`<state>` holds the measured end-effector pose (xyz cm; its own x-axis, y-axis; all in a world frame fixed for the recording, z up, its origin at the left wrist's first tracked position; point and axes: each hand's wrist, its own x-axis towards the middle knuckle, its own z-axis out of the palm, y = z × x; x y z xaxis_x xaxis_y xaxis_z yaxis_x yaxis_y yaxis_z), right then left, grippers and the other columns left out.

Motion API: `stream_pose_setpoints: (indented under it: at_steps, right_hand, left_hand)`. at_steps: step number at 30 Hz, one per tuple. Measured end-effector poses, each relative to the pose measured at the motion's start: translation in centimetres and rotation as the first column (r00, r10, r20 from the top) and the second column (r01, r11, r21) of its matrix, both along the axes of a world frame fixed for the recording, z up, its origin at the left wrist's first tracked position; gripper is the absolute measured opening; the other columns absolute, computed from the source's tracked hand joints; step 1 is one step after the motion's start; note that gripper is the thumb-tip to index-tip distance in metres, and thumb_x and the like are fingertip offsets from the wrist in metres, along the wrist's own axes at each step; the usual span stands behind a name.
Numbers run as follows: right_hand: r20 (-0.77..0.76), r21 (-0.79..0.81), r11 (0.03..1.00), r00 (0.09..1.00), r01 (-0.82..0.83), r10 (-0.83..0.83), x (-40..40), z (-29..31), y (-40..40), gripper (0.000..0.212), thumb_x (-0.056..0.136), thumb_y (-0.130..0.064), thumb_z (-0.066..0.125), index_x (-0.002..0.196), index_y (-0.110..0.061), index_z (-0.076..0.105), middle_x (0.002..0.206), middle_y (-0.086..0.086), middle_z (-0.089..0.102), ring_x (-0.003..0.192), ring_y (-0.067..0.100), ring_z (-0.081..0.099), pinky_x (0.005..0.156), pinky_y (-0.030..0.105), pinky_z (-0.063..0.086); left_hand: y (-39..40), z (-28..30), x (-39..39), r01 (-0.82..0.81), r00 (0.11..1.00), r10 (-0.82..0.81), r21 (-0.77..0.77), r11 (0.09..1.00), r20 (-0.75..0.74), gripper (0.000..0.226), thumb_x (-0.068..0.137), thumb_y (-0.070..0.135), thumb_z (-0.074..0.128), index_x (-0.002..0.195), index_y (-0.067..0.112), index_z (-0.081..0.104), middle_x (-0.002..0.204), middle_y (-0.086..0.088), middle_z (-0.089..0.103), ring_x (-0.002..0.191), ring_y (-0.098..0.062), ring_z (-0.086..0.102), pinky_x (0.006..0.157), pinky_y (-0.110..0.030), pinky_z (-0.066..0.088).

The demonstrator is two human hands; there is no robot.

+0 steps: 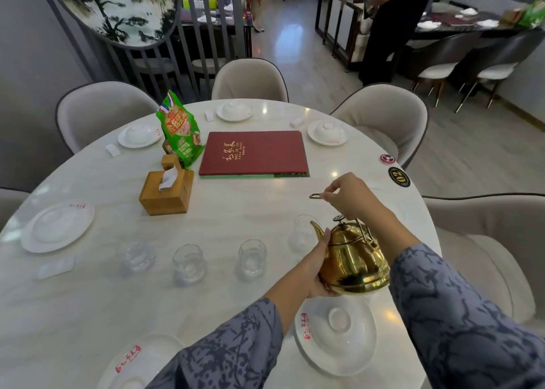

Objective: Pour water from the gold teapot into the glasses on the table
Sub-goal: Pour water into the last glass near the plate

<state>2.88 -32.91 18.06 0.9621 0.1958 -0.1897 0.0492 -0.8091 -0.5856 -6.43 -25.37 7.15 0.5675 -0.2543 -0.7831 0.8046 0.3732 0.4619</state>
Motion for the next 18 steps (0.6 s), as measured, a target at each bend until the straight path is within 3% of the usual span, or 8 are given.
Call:
stream_pose_setpoints:
  at_steps: [4, 11, 18]
  right_hand:
    - [-0.031, -0.021, 1.000, 1.000, -0.002, 0.001, 1.3, 0.0, 0.4, 0.027, 0.093, -0.020, 0.064, 0.095, 0.005, 0.075, 0.062, 0.011, 0.059, 0.041, 0.019, 0.045, 0.043, 0.024, 0.039]
    - [-0.073, -0.116, 0.991, 0.996, -0.062, 0.054, 3.3, 0.2, 1.4, 0.027, 0.092, -0.021, 0.065, 0.103, 0.003, 0.072, 0.058, 0.010, 0.056, 0.042, 0.022, 0.049, 0.043, 0.023, 0.043]
    - [-0.091, -0.172, 0.980, 0.992, -0.101, 0.087, 4.2, 0.3, 1.9, 0.023, 0.090, -0.017, 0.065, 0.099, 0.004, 0.070, 0.057, 0.011, 0.056, 0.042, 0.023, 0.050, 0.042, 0.024, 0.044]
  left_hand:
    - [-0.1, -0.1, 0.9, -0.008, 0.999, 0.007, -0.023, 1.000, -0.036, 0.091, 0.074, 0.083, 0.056, 0.137, 0.018, 0.056, 0.139, -0.016, 0.060, 0.127, -0.035, 0.055, 0.101, -0.048, 0.049]
    - [-0.7, -0.6, 2.0, -0.061, 0.996, 0.054, -0.098, 0.993, -0.070, 0.102, 0.065, 0.084, 0.063, 0.142, 0.017, 0.053, 0.141, -0.017, 0.058, 0.128, -0.038, 0.054, 0.112, -0.054, 0.042]
    - [-1.0, 0.1, 2.3, -0.086, 0.994, 0.075, -0.145, 0.986, -0.081, 0.098, 0.073, 0.083, 0.057, 0.146, 0.017, 0.048, 0.147, -0.018, 0.052, 0.134, -0.040, 0.049, 0.113, -0.054, 0.040]
